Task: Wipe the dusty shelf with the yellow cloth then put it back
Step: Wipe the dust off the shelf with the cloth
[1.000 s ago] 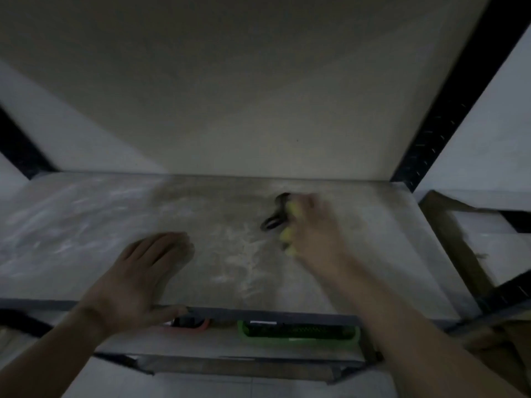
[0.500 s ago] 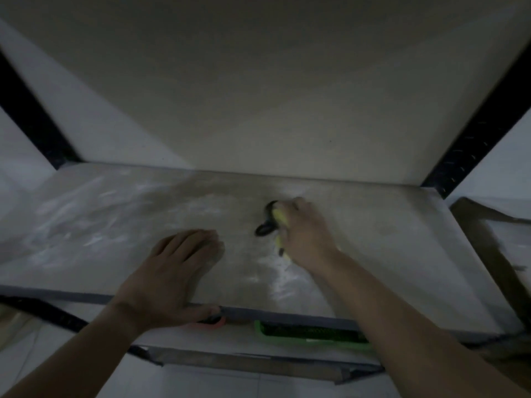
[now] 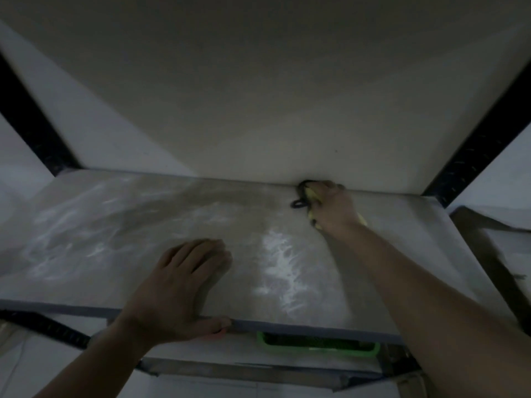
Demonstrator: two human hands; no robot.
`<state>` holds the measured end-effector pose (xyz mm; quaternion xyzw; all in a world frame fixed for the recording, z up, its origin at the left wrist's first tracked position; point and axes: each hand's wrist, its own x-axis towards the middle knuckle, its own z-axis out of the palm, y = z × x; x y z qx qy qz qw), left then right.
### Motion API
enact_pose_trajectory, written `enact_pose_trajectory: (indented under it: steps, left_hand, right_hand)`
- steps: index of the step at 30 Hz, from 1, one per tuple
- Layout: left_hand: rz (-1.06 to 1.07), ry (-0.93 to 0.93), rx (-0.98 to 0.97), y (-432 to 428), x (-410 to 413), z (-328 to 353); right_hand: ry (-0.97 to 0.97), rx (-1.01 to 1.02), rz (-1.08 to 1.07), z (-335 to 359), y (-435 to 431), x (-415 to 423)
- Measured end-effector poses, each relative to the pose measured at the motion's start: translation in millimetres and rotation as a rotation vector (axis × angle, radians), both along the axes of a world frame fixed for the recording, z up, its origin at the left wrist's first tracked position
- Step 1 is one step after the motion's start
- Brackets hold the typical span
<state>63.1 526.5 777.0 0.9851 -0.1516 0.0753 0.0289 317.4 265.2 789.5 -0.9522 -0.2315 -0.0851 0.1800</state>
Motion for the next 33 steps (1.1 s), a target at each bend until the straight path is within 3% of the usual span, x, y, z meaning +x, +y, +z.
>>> enact_pose_trajectory:
  steps: [4,9,11,14,15,17,19,23,28,30,33]
  left_hand:
    - [0.008,0.008,0.009,0.7,-0.1,0.1]
    - [0.009,0.0,-0.062,0.3,-1.2,0.0]
    - [0.017,0.002,-0.056,0.2,-1.0,-0.5]
    - [0.026,0.002,-0.047,0.6,-0.4,-1.6]
    - [0.027,0.002,-0.048,0.7,-0.2,-2.3]
    - [0.021,-0.004,-0.047,1.0,0.7,-3.9]
    - [0.014,-0.009,-0.04,0.9,0.8,-5.4]
    - [0.026,-0.006,-0.049,1.1,0.5,-5.4]
    - [0.023,-0.023,-0.057,0.2,-1.3,-4.0]
    - [0.019,-0.018,-0.05,0.9,-0.4,-3.8]
    - [0.02,-0.03,-0.031,1.5,1.5,-5.5]
  right_hand:
    - [0.1,0.061,0.237,10.0,53.1,-36.9]
    - [0.232,0.2,0.497,9.3,53.4,-96.5]
    - [0.322,0.312,0.449,18.7,40.8,-92.7]
    - [0.196,0.499,0.132,35.2,2.3,-46.5]
    - [0.163,0.443,0.018,36.6,-13.4,-27.3]
    - [0.129,0.089,-0.152,26.3,-37.1,3.1]
    - [0.116,-0.071,-0.213,9.7,-36.7,9.5]
    - [0.018,-0.085,-0.068,-4.0,7.8,-22.3]
    - [0.152,0.07,0.367,1.5,44.2,-72.0]
    - [0.1,0.102,0.335,7.1,35.6,-58.4]
    - [0.032,0.034,0.03,12.2,25.7,-24.6]
